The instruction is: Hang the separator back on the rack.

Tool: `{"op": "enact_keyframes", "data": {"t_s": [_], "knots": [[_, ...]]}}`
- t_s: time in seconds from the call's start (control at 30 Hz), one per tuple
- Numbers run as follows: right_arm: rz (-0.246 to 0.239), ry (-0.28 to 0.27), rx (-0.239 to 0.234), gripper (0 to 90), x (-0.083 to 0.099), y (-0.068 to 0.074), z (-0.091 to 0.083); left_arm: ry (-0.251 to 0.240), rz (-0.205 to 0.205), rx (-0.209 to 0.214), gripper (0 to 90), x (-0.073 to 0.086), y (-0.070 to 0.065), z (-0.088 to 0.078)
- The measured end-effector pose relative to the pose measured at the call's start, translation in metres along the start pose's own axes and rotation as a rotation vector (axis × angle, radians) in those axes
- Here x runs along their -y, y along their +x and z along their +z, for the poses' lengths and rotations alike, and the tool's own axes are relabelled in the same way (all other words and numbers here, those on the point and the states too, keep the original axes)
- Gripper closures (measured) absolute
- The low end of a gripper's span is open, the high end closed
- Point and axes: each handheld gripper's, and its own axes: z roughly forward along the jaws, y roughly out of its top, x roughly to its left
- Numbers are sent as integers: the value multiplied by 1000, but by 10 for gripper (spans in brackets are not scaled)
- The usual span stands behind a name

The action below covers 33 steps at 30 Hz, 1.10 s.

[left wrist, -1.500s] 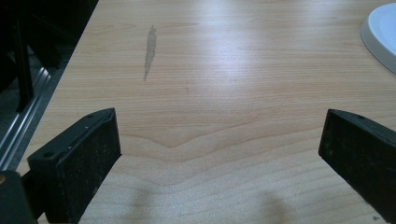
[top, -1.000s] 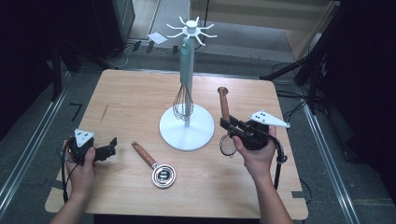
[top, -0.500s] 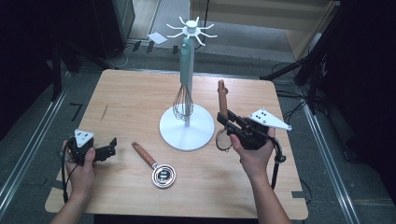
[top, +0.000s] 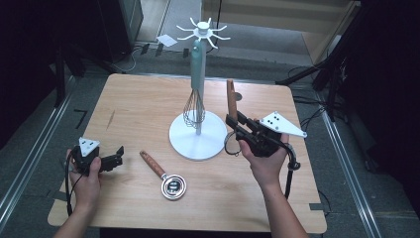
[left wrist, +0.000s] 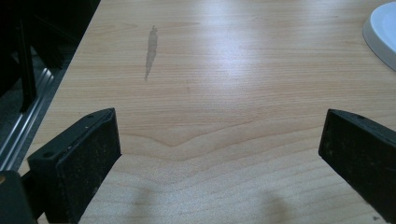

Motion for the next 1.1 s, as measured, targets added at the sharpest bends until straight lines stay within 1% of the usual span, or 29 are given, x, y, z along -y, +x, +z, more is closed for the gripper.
{"op": "enact_keyframes", "data": {"t_s": [0.17,0.37,0.47,0.57,0.63,0.77,0.87,0.93,1.03,1.1], "knots": [[-1,-22,-12,697,-8,4,1,-1,-3,0,0,0,0,0],[-22,-43,-17,697,-20,8,5,0,-5,1,0,0,0,0],[-37,-52,-18,697,-23,10,7,-2,-6,0,0,0,0,0],[-34,-57,-21,697,-26,13,9,-4,-8,0,0,0,0,0],[-40,-64,-20,697,-27,14,11,-4,-7,0,0,0,0,0],[-48,-88,-13,697,-29,15,13,-3,-8,0,0,0,0,0],[-53,-106,-17,697,-33,15,14,-3,-8,0,0,0,0,0],[-70,-132,-7,697,-34,16,15,-3,-8,0,0,0,0,0],[-82,-151,1,697,-37,17,16,-3,-8,0,0,0,0,0],[-102,-168,4,697,-37,17,18,-3,-8,0,0,0,0,0]]}}
